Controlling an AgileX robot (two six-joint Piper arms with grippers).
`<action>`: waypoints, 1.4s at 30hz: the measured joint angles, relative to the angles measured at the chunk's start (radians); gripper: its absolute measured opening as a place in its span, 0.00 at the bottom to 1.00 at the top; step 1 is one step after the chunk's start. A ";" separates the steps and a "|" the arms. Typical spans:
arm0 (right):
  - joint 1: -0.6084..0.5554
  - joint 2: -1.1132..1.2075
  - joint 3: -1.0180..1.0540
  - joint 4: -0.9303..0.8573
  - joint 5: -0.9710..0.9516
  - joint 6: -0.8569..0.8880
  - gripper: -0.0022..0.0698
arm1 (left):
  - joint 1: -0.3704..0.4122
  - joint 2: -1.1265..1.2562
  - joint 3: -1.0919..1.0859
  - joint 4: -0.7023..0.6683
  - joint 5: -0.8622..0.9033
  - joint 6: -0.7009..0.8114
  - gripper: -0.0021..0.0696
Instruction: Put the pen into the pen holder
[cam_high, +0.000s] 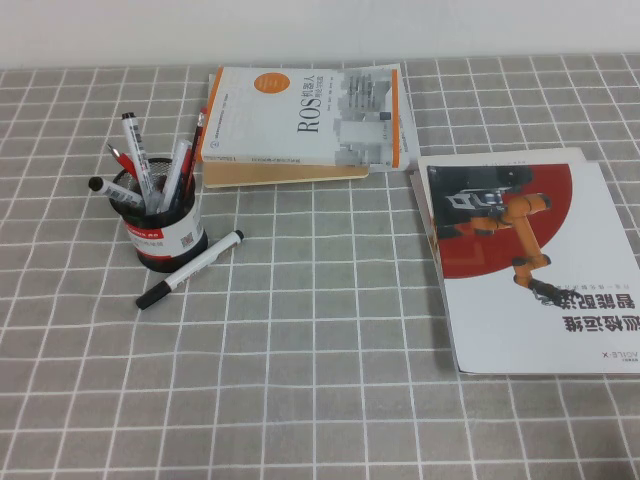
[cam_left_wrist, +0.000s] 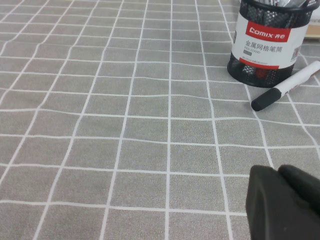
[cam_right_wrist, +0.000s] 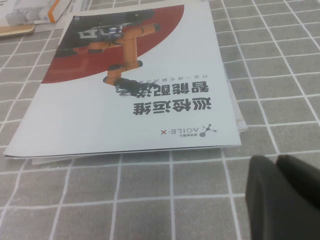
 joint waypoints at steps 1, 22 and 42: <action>0.000 0.000 0.000 0.000 0.000 0.000 0.01 | 0.000 0.000 0.000 0.000 0.000 0.000 0.02; 0.000 0.000 0.000 0.049 0.000 0.000 0.01 | 0.000 0.000 0.000 0.000 0.000 0.000 0.02; 0.000 0.000 0.000 1.073 -0.068 -0.194 0.01 | 0.000 0.000 0.000 0.000 0.000 0.000 0.02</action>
